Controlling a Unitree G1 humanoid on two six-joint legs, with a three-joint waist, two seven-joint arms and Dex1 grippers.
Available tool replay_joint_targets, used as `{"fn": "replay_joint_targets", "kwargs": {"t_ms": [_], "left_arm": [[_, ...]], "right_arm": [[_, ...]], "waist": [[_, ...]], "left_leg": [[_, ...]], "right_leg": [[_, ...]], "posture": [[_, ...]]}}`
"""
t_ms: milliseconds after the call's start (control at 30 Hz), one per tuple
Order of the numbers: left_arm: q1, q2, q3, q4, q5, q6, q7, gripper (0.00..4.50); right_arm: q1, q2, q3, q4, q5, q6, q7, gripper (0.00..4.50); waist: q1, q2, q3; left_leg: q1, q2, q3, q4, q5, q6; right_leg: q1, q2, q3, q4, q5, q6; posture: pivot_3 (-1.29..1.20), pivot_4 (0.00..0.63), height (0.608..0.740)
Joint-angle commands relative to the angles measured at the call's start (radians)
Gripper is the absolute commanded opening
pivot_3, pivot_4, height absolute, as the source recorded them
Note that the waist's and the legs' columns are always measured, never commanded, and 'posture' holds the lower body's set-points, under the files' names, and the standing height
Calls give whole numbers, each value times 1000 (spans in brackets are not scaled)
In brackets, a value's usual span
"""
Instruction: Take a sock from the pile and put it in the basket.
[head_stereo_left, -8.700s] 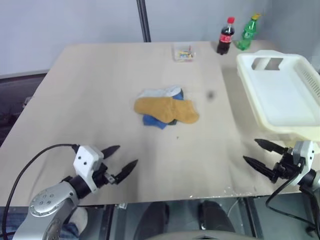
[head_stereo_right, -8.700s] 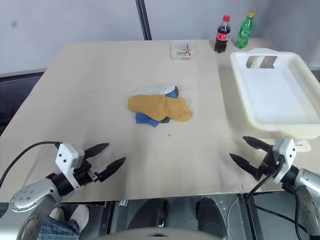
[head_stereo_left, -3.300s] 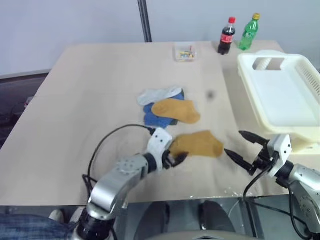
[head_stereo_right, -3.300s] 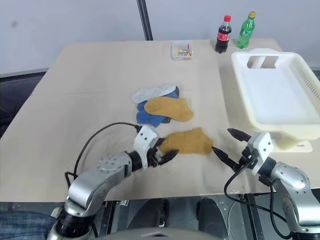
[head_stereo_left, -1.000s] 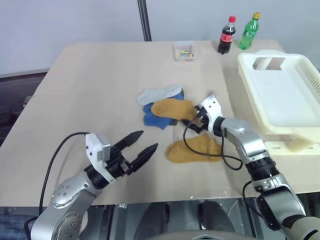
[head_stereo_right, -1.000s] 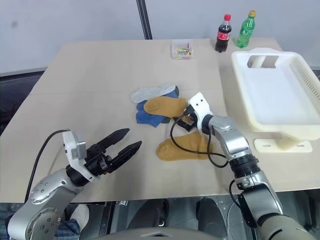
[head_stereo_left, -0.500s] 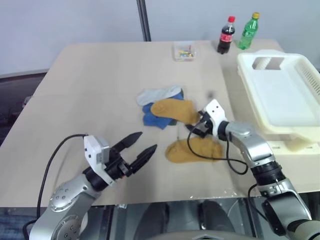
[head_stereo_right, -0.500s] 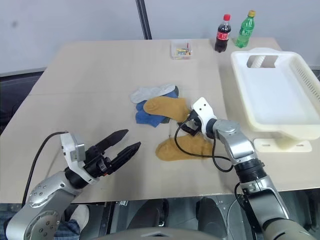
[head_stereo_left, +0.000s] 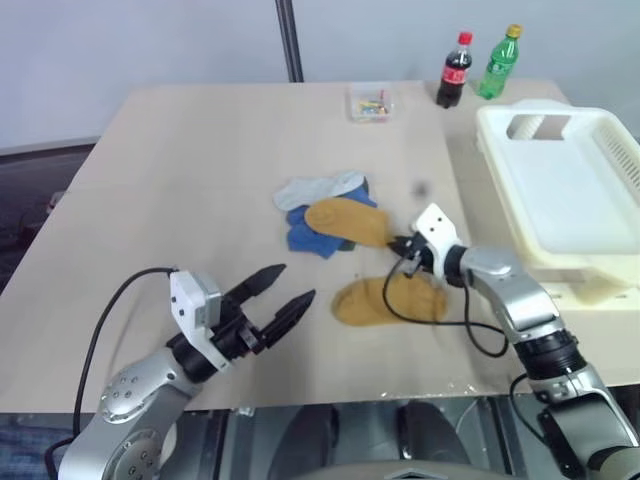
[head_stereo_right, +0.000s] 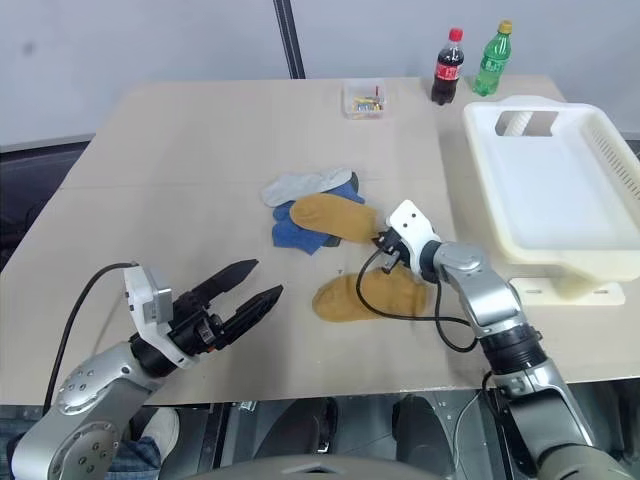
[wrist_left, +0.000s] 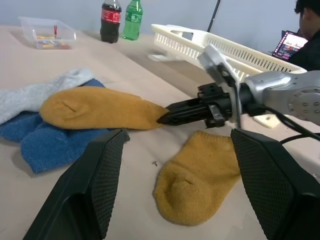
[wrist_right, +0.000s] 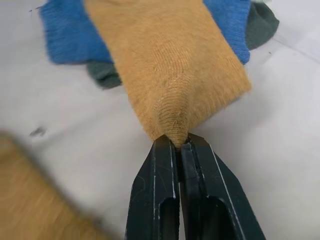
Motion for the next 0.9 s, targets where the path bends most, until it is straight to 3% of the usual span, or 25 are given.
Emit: {"fn": "replay_joint_targets", "kwargs": {"t_ms": [33,200,433,733,900], "left_arm": [[3,12,6,-34,-11,-12,-5,3674],[-6,23,1,-29,-17,-10,-16,3674],[-59,36,-25,5,-1,7,-13,3674],[-406,47,-340,355,443,-95,30,3674],[-537,22,-415,516,579,-198,30,3674]], "right_arm": [[25,-81,-23,-118,28,-5,79,62],[77,-237,-1,-108,-21,-191,196,62],[62,-262,-5,9,-89,-375,193,62],[27,-200,-7,81,-108,-421,175,62],[37,-186,-20,65,-113,-409,165,62]], "waist": [[0,0,0],[1,0,0],[-3,-1,1],[-1,-2,1],[-2,-3,1]], "left_leg": [[0,0,0,0,0,0],[0,0,0,0,0,1],[1,1,1,0,0,0],[1,-2,0,1,0,0],[1,-1,0,1,2,-4]], "right_leg": [[0,0,0,0,0,0],[0,0,0,0,0,0],[0,1,0,0,0,0],[1,1,-1,1,0,0],[1,0,0,1,0,1]], "posture": [[0,150,740],[0,150,740],[0,150,740],[0,150,740],[0,150,740]]}}
